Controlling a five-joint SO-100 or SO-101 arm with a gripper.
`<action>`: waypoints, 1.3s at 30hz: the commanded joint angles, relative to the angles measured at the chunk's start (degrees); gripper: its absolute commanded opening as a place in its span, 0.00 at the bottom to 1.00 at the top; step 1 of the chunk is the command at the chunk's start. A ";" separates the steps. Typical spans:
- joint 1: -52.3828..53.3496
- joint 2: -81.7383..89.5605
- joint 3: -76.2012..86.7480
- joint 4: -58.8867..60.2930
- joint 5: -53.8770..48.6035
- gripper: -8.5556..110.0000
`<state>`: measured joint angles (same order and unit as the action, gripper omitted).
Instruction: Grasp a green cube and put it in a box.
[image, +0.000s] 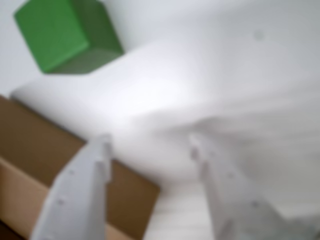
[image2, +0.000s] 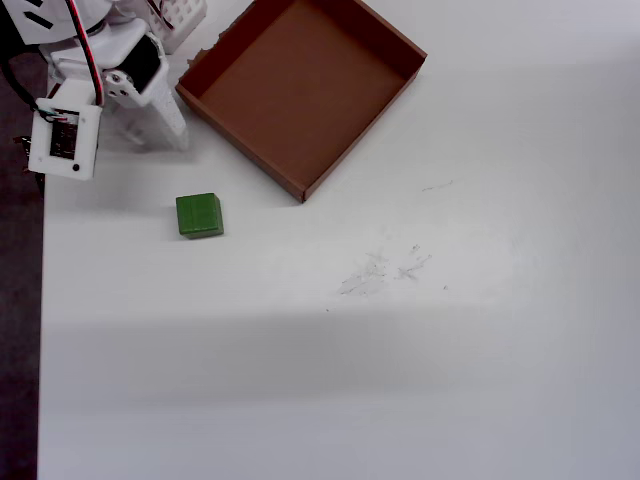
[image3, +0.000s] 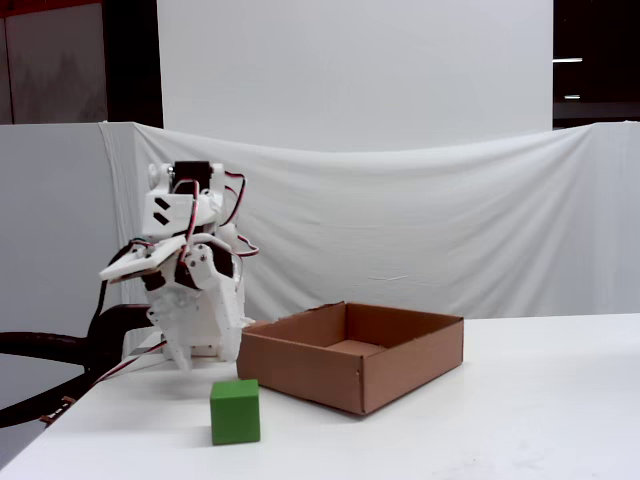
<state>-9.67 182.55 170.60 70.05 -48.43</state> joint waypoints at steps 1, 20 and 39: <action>-0.18 -0.26 -0.26 0.09 0.26 0.25; 1.23 -0.26 -0.26 0.09 0.35 0.26; 2.81 -14.15 -12.66 -9.40 -0.70 0.30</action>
<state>-6.68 171.74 164.00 61.35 -48.34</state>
